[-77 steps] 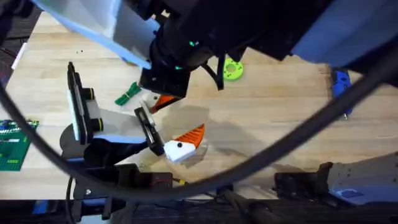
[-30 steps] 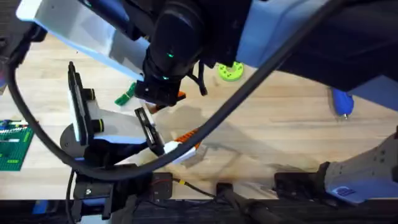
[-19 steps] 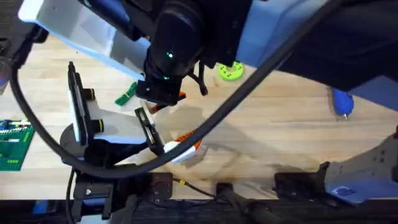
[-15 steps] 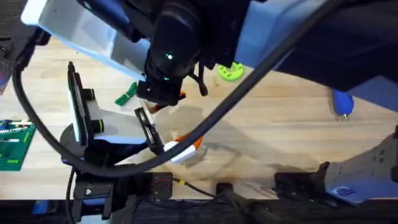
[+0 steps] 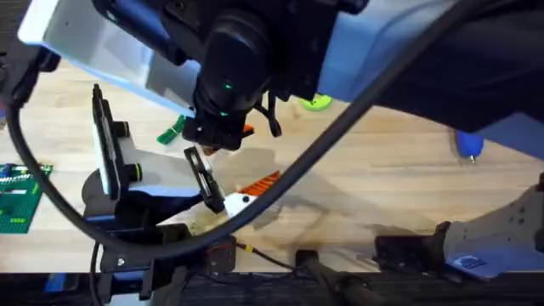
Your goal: Pick up the gripper from the table and insert it into the empty holder that is missing its gripper. Then pick up a screw, insert it into the mounting hole, and use the screwdriver to tighten it. Finally, clean up the table by picking up the vegetable and placing it into the bucket.
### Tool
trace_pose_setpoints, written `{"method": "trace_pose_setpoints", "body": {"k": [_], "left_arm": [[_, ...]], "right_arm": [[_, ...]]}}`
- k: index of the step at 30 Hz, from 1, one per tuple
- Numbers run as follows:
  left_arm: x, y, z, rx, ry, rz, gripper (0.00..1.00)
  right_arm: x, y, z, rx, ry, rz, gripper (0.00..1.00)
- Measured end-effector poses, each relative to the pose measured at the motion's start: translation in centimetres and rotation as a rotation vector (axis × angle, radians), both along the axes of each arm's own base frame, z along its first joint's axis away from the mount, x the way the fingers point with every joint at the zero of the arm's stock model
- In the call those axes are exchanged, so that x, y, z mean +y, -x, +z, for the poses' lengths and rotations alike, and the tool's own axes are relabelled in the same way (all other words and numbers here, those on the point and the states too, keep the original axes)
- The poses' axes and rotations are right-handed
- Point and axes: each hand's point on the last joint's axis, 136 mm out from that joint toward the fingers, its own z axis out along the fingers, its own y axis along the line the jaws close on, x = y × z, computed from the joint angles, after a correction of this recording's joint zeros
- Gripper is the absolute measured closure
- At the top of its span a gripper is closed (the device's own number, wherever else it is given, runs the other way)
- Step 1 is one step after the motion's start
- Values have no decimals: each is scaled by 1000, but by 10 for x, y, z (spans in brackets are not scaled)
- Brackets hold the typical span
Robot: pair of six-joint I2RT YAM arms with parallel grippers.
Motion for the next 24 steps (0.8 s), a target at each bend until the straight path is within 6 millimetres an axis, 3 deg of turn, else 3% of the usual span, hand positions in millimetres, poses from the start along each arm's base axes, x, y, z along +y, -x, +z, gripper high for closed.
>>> {"method": "trace_pose_setpoints", "body": {"k": [7, 10, 11, 12, 13, 17, 24], "left_arm": [[0, 0, 0, 0, 0, 0, 8], [0, 0, 0, 0, 0, 0, 8], [0, 0, 0, 0, 0, 0, 8], [0, 0, 0, 1, 0, 0, 8], [0, 0, 0, 1, 0, 0, 8], [0, 0, 0, 5, 2, 0, 8], [0, 0, 0, 3, 1, -1, 7]], "right_arm": [[0, 1, 0, 6, -2, 3, 988], [1, 2, 0, 13, -5, 0, 819], [1, 3, 0, 18, -8, -2, 644], [1, 3, 0, 20, -9, -3, 567], [1, 2, 0, 17, -8, -5, 429], [-3, -8, 1, -4, -6, -31, 93], [-5, -18, 3, 12, -31, -70, 63]]}}
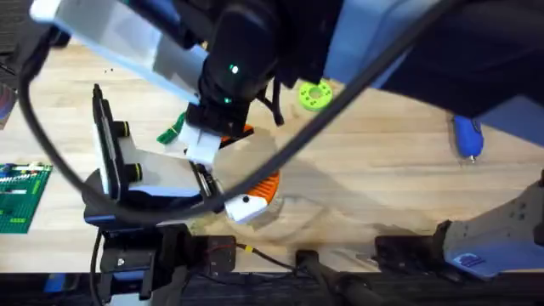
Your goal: Pick up the gripper from the table and insert it into the empty holder that is missing its gripper. Then pick up a screw, insert it into the mounting hole, and use the screwdriver to tighten it. Finally, clean up the table by picking up the vegetable and placing it into the bucket.
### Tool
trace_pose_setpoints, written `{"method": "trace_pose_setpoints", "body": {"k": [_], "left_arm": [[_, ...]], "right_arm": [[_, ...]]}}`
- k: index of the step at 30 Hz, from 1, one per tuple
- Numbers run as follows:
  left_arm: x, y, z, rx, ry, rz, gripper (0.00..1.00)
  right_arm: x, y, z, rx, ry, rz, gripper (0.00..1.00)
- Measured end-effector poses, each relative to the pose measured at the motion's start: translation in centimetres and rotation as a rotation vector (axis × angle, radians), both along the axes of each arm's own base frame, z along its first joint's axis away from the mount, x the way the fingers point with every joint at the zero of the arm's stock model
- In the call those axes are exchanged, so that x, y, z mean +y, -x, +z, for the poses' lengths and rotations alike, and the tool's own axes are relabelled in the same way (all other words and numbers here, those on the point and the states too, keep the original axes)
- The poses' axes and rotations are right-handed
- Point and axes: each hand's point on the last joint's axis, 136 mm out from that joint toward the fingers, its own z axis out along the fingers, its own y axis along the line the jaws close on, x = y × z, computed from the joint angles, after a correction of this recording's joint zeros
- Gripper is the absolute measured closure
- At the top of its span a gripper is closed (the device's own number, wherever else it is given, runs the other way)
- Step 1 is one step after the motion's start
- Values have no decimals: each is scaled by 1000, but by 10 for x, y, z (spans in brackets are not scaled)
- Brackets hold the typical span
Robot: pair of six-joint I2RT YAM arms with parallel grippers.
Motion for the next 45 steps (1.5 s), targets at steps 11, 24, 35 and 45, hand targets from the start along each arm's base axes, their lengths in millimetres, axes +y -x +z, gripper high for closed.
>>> {"method": "trace_pose_setpoints", "body": {"k": [11, 24, 35, 45], "left_arm": [[0, 0, 0, -2, -1, 0, 7], [0, 0, 0, -8, -4, 0, 987], [0, 0, 0, -42, -23, -1, 990], [0, 0, 0, -76, -41, -4, 991]], "right_arm": [[-58, -79, 12, 6, -46, -241, 58], [-155, -115, 49, -117, 56, -525, 57], [-374, -91, 115, 12, -142, -1125, 54], [-500, -64, 25, 213, -225, -1528, 54]]}}
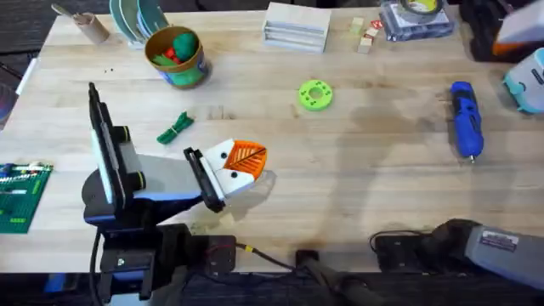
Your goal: Pick up the gripper from the table and insert it into the empty holder that is missing its gripper. Then pick up a screw, insert it into the mounting hole, and use the screwdriver to tighten it. Finally, clean up the table by picking up the vegetable and placing it into the bucket.
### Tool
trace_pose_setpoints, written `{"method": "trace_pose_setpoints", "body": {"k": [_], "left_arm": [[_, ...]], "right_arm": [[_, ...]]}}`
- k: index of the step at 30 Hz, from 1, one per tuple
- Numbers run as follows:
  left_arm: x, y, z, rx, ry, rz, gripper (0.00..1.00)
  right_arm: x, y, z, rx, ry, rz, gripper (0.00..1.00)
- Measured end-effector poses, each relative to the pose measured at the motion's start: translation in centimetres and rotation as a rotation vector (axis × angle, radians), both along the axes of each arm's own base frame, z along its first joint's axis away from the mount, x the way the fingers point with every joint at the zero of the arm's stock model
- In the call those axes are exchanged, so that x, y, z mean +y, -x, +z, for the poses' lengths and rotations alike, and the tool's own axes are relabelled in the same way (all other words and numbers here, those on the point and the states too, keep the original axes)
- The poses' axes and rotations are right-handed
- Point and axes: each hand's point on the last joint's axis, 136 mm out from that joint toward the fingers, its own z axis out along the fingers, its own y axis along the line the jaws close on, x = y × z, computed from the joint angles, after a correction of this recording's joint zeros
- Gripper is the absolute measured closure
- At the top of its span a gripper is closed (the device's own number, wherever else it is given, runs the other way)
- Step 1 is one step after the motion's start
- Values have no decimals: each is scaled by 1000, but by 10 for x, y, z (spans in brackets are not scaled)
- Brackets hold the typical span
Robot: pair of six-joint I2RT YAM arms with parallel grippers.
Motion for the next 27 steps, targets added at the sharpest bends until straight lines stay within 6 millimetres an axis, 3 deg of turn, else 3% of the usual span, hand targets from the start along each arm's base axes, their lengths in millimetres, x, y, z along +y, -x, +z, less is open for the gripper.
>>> {"method": "trace_pose_setpoints", "body": {"k": [7, 8, 11, 17, 22, 27], "left_arm": [[0, 0, 0, -3, -1, 0, 991], [0, 0, 0, -3, -1, 0, 991], [0, 0, 0, -2, -1, -1, 991], [0, 0, 0, -2, -1, 0, 991], [0, 0, 0, -2, -1, 0, 991], [0, 0, 0, -3, -1, -1, 991]], "right_arm": [[-52, -3, -68, 98, -49, -116, 51], [-65, -5, -91, 149, -61, -92, 51], [-71, -12, -110, 174, -52, -30, 52], [-85, -32, -134, 189, 33, 56, 51], [-91, -46, -143, 169, 68, 88, 51], [-88, -50, -153, 169, 56, 155, 50]]}}
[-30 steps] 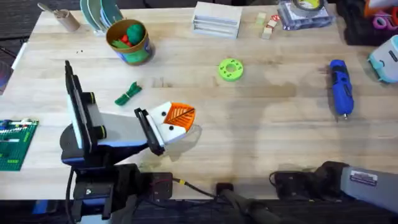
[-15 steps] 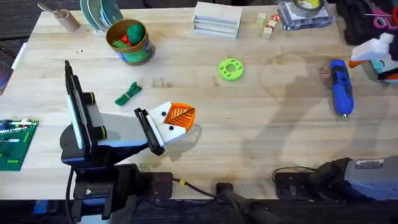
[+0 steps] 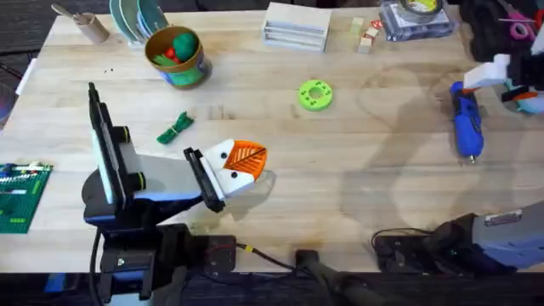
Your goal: Pick up the gripper from the table and insert it into the empty holder that is missing its gripper. Then pick up a screw, insert it into the mounting hole, and use the screwdriver to tighten it. Finally, clean up the table by picking up the vegetable and placing it into the bucket.
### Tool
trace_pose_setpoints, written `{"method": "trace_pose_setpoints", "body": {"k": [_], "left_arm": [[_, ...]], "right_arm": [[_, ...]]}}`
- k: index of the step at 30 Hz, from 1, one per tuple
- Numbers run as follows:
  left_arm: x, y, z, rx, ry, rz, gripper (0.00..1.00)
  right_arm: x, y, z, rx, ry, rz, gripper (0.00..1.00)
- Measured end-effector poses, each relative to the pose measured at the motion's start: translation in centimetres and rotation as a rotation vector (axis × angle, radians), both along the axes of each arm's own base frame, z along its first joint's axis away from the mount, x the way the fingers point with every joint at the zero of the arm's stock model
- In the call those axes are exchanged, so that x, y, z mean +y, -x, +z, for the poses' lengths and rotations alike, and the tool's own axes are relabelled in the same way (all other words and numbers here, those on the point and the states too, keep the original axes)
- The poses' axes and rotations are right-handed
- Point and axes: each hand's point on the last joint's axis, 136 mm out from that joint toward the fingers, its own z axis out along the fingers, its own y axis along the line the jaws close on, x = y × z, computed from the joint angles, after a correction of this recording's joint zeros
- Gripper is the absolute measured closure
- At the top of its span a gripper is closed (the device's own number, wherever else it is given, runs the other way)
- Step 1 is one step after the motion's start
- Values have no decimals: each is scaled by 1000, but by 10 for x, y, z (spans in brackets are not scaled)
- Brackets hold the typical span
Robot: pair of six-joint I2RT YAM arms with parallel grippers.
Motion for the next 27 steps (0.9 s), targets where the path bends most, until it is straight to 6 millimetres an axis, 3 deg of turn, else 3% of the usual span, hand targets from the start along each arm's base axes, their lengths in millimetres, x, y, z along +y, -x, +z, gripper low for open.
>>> {"method": "trace_pose_setpoints", "body": {"k": [18, 27], "left_arm": [[0, 0, 0, 1, 0, 0, 991], [0, 0, 0, 0, 0, 0, 991]], "right_arm": [[13, 1, -43, 105, -27, 144, 49], [20, -5, -54, 128, -19, 175, 52]]}}
